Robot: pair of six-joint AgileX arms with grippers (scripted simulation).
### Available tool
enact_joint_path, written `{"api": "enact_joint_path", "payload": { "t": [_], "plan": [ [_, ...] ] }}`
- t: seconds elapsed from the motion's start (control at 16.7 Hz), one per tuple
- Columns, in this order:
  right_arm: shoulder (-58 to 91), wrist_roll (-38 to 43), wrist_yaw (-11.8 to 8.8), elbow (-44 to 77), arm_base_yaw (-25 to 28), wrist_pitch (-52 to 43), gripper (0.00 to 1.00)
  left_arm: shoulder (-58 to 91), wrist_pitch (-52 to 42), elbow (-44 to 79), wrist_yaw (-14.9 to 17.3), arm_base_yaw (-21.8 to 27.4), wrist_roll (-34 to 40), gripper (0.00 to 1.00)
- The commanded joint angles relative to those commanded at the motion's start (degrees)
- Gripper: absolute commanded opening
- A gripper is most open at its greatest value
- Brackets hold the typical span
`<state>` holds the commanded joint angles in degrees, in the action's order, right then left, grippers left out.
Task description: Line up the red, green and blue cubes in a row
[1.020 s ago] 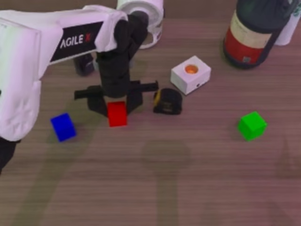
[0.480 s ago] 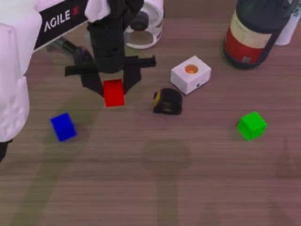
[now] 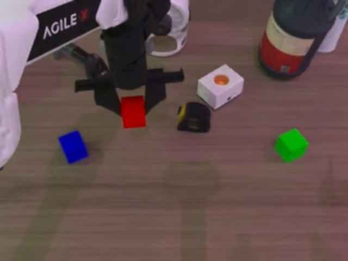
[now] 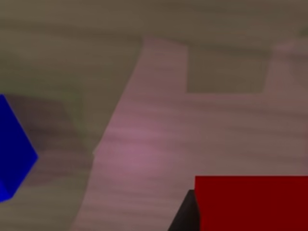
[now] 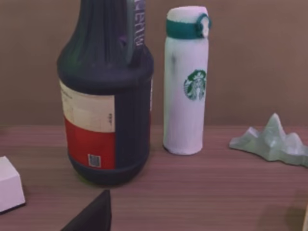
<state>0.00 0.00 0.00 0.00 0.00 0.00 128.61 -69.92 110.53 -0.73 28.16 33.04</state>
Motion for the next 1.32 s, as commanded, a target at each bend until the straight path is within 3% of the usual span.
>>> {"api": "enact_joint_path", "payload": {
  "t": [0.42,0.9,1.32],
  "plan": [
    [0.0,0.0,0.0,0.0,0.0,0.0,1.0,-14.49,5.11,-20.88,0.05,5.61,1.28,0.0],
    [0.0,0.0,0.0,0.0,0.0,0.0,1.0,-16.3,6.74,-23.97,-0.01,6.31,1.32,0.0],
    [0.0,0.0,0.0,0.0,0.0,0.0,1.0,-12.68,20.2,-33.3,0.08,6.62,1.52,0.0]
  ]
}}
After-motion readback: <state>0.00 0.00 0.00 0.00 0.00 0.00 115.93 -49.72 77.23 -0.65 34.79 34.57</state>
